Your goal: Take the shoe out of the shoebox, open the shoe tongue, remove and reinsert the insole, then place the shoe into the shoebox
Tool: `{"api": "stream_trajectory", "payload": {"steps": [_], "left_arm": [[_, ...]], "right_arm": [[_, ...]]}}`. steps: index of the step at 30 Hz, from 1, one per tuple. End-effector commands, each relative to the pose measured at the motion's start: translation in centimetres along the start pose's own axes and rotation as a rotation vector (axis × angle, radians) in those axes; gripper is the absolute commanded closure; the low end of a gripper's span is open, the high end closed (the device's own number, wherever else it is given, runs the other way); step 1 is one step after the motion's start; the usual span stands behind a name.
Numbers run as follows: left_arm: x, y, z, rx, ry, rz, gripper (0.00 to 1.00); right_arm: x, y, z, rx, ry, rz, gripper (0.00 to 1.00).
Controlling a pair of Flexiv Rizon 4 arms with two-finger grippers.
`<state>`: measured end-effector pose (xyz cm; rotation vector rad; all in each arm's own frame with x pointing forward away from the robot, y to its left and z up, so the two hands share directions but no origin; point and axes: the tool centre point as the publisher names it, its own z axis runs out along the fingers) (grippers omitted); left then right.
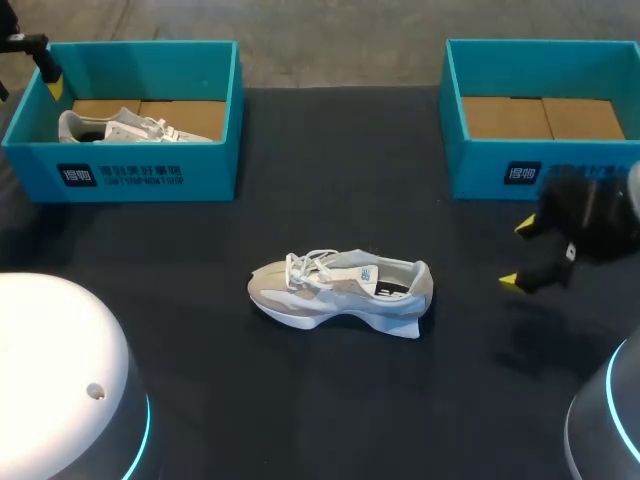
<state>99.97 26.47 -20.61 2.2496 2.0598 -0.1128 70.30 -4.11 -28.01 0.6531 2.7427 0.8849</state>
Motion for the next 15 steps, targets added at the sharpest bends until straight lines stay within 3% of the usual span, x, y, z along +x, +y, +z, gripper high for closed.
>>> {"api": "stream_trajectory", "payload": {"steps": [1, 15], "left_arm": [[-0.01, -0.12, -0.01, -0.003, 0.001, 0.001, 0.0], [-0.01, -0.12, -0.01, -0.003, 0.001, 0.001, 0.0]], "right_arm": [[1.11, -0.82, -0.3, -0.111, -0.049, -0.002, 0.0], [1.19, -0.97, 0.06, -0.112, -0.056, -0.009, 0.0]]}}
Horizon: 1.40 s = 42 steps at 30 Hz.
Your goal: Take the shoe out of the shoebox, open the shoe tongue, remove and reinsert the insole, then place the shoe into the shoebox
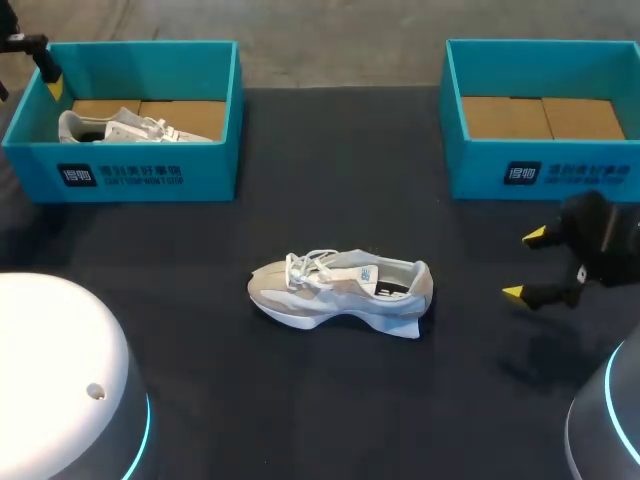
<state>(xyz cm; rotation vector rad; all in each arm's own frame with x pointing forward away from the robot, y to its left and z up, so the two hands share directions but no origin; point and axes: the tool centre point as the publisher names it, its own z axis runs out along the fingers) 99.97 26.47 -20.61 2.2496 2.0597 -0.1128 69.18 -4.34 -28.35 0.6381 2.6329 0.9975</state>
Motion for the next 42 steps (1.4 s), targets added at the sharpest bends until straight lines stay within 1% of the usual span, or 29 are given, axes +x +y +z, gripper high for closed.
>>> {"api": "stream_trajectory", "payload": {"steps": [1, 3, 5, 6, 7, 8, 9, 10, 12, 13, 16, 20, 25, 28, 33, 42], "left_arm": [[0.0, -0.1, 0.0, -0.003, 0.001, 0.001, 0.0], [0.0, -0.1, 0.0, -0.003, 0.001, 0.001, 0.0], [0.0, -0.1, 0.0, -0.003, 0.001, 0.001, 0.0], [0.0, -0.1, 0.0, -0.003, 0.001, 0.001, 0.0], [0.0, -0.1, 0.0, -0.003, 0.001, 0.001, 0.0], [0.0, -0.1, 0.0, -0.003, 0.001, 0.001, 0.0], [0.0, -0.1, 0.0, -0.003, 0.001, 0.001, 0.0], [0.0, -0.1, 0.0, -0.003, 0.001, 0.001, 0.0], [0.0, -0.1, 0.0, -0.003, 0.001, 0.001, 0.0], [0.0, -0.1, 0.0, -0.003, 0.001, 0.001, 0.0], [0.0, -0.1, 0.0, -0.003, 0.001, 0.001, 0.0], [0.0, -0.1, 0.0, -0.003, 0.001, 0.001, 0.0], [0.0, -0.1, 0.0, -0.003, 0.001, 0.001, 0.0], [0.0, -0.1, 0.0, -0.003, 0.001, 0.001, 0.0], [0.0, -0.1, 0.0, -0.003, 0.001, 0.001, 0.0], [0.0, -0.1, 0.0, -0.003, 0.001, 0.001, 0.0]], "right_arm": [[0.4, -0.8, 1.0, -0.015, 0.014, -0.008, 0.0], [0.4, -1.1, 1.3, -0.016, 0.012, -0.006, 0.0], [0.4, -2.4, 2.2, -0.037, 0.018, -0.009, 0.0], [0.4, -2.4, 2.2, -0.037, 0.018, -0.009, 0.0], [0.4, -3.1, 2.6, -0.068, 0.023, -0.005, 0.0], [0.4, -3.5, 2.8, -0.074, 0.022, -0.002, 0.0], [0.4, -3.5, 2.8, -0.074, 0.022, -0.002, 0.0], [0.4, -4.2, 3.0, -0.125, 0.02, -0.008, 0.0], [0.4, -4.5, 3.2, -0.141, 0.018, -0.009, 0.0], [0.4, -5.0, 3.7, -0.17, 0.005, -0.008, 0.0], [0.5, -5.4, 4.4, -0.186, -0.012, -0.011, 0.0], [0.1, -5.6, 5.2, -0.23, -0.018, 0.005, 0.0], [0.1, -5.5, 6.1, -0.228, -0.015, -0.007, 0.0], [0.1, -5.5, 6.3, -0.235, -0.02, -0.009, 0.0], [0.1, -5.5, 6.6, -0.224, -0.027, -0.002, 0.0], [0.2, -5.9, 7.7, -0.22, -0.021, 0.023, 0.0]]}}
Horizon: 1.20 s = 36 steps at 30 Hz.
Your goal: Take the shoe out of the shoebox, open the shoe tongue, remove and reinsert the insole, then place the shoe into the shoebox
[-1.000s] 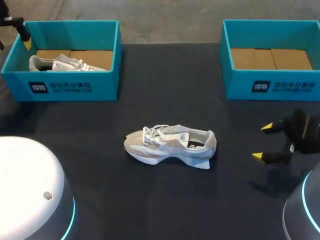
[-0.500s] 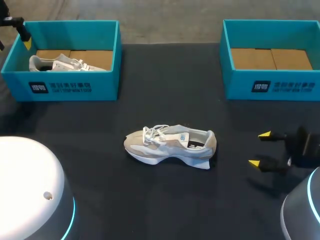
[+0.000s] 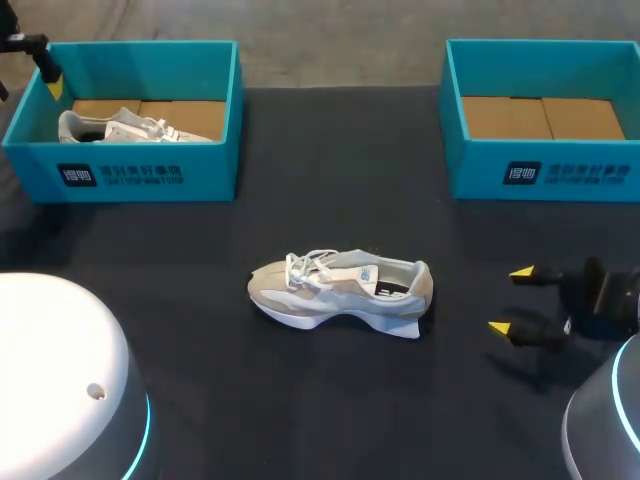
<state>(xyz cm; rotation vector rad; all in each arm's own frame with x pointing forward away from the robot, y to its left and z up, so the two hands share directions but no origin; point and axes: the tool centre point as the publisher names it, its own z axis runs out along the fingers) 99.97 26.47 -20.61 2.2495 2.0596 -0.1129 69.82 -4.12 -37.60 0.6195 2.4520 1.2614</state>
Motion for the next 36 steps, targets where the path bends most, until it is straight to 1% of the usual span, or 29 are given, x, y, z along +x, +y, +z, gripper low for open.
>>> {"api": "stream_trajectory", "payload": {"steps": [1, 19, 20, 36], "left_arm": [[0.0, -0.1, 0.0, -0.003, 0.001, 0.001, 0.0], [0.0, -0.1, 0.0, -0.003, 0.001, 0.001, 0.0], [0.0, -0.1, 0.0, -0.003, 0.001, 0.001, 0.0], [0.0, -0.1, 0.0, -0.003, 0.001, 0.001, 0.0]], "right_arm": [[0.0, -0.1, 0.6, 0.012, 0.0, 0.004, 0.0], [1.0, 0.2, 2.0, -0.027, -0.004, 0.033, 0.0], [1.1, 0.3, 2.2, -0.037, 0.0, 0.039, 0.0], [1.5, 1.3, 4.6, -0.067, 0.024, 0.045, 0.0]]}}
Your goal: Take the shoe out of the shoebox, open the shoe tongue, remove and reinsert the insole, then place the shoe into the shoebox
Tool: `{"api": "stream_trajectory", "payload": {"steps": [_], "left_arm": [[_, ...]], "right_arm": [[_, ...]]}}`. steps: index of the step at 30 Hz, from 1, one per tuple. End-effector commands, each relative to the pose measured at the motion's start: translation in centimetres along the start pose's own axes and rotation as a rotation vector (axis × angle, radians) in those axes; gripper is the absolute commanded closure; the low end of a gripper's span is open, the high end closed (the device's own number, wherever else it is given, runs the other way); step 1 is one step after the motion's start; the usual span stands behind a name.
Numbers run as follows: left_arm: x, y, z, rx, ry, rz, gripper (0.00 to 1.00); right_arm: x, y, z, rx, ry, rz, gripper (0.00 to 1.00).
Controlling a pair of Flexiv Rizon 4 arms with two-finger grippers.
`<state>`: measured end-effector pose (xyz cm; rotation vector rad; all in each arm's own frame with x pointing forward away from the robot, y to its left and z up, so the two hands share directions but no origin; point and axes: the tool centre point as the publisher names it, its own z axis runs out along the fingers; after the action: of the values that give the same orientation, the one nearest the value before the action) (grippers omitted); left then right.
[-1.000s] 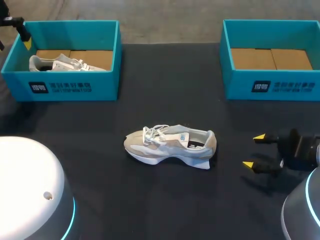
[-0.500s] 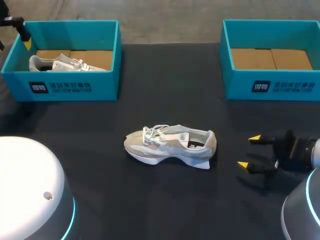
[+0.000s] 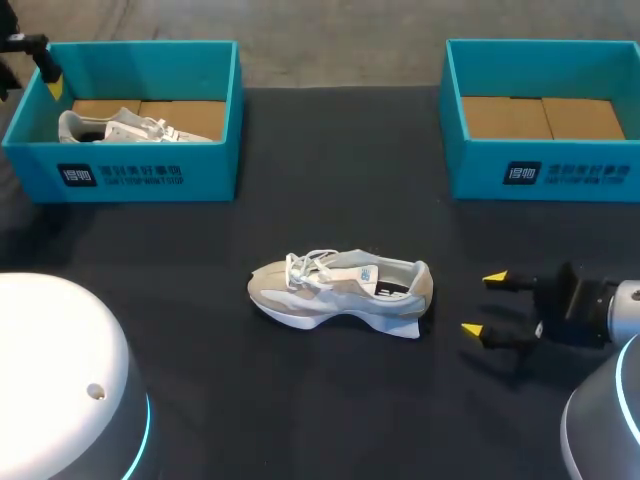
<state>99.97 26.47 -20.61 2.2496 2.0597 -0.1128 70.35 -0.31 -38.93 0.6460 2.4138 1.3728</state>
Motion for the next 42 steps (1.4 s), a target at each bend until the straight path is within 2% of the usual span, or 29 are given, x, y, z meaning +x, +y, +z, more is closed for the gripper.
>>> {"api": "stream_trajectory", "payload": {"steps": [1, 16, 24, 42], "left_arm": [[0.0, -0.1, 0.0, -0.003, 0.001, 0.001, 0.0], [0.0, -0.1, 0.0, -0.003, 0.001, 0.001, 0.0], [0.0, -0.1, 0.0, -0.003, 0.001, 0.001, 0.0], [0.0, -0.1, 0.0, -0.003, 0.001, 0.001, 0.0]], "right_arm": [[-0.1, 0.3, 1.1, 0.002, 0.001, 0.001, 0.0], [0.2, 1.1, 4.5, -0.031, 0.031, 0.018, 0.0], [0.1, 1.5, 5.5, -0.043, 0.035, 0.025, 0.0], [0.9, 0.9, 7.7, -0.054, 0.058, 0.06, 0.0]]}}
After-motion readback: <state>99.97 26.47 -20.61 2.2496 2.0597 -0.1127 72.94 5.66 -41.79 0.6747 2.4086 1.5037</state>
